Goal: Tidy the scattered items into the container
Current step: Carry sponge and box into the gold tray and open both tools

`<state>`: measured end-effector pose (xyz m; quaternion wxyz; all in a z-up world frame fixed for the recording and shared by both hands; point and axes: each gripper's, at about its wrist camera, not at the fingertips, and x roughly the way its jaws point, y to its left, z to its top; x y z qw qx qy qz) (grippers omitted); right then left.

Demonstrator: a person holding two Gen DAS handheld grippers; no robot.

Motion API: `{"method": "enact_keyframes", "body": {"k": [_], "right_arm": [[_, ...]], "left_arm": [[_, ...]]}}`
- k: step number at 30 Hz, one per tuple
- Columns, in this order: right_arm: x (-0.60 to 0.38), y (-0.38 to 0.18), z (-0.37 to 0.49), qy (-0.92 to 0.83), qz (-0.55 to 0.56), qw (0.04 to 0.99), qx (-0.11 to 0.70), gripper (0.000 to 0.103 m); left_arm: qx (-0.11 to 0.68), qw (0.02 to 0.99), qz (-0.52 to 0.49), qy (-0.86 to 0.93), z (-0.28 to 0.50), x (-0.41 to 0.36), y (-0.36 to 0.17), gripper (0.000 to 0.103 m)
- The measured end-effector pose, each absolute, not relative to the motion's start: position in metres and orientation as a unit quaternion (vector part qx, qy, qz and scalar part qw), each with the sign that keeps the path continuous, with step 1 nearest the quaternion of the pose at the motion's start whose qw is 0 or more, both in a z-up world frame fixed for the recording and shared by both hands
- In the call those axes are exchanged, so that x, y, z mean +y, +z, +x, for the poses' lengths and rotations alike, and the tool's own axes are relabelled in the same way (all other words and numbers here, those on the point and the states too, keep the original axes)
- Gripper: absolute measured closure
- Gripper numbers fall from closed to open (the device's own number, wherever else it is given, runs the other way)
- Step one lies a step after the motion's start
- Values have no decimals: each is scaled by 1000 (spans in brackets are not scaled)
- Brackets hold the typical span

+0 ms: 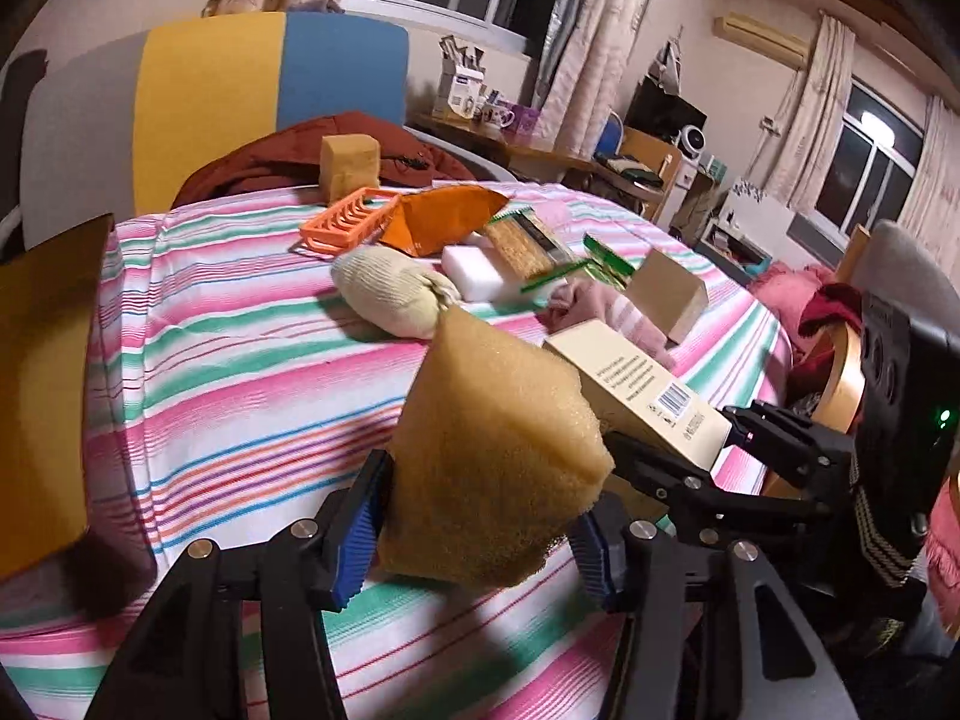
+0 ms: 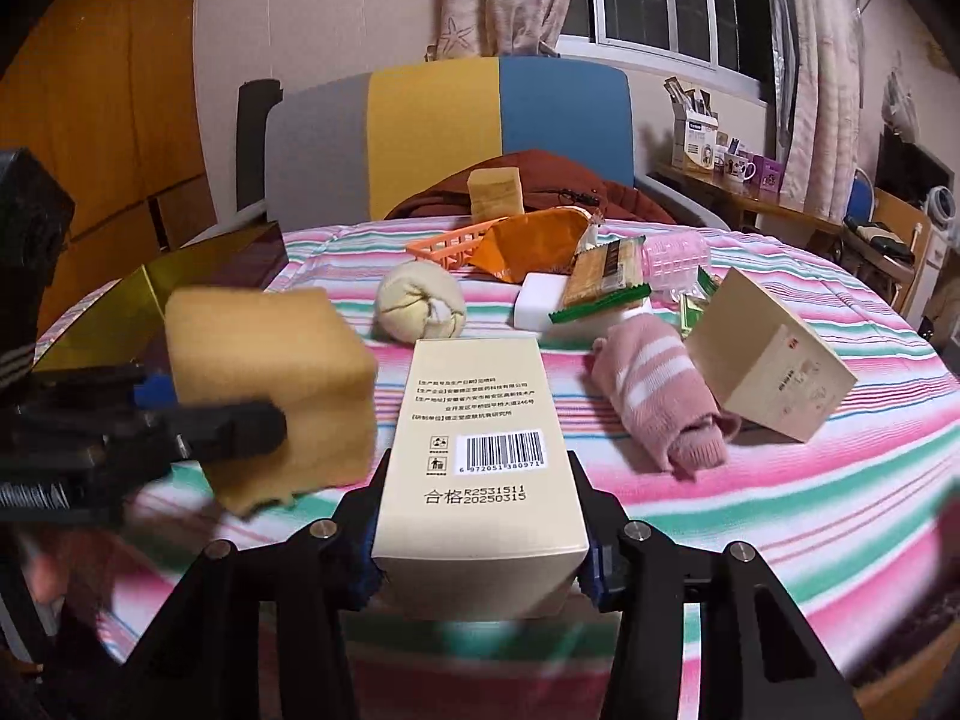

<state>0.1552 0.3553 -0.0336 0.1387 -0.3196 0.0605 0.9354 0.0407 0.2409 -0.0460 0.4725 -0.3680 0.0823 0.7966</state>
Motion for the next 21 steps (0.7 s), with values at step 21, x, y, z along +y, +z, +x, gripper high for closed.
{"method": "enact_keyframes", "body": {"k": [21], "right_arm": [[316,-1,145,945,-308,91,65,53]], "left_arm": [[5,402,-330,854,35,139,-7,52]]}}
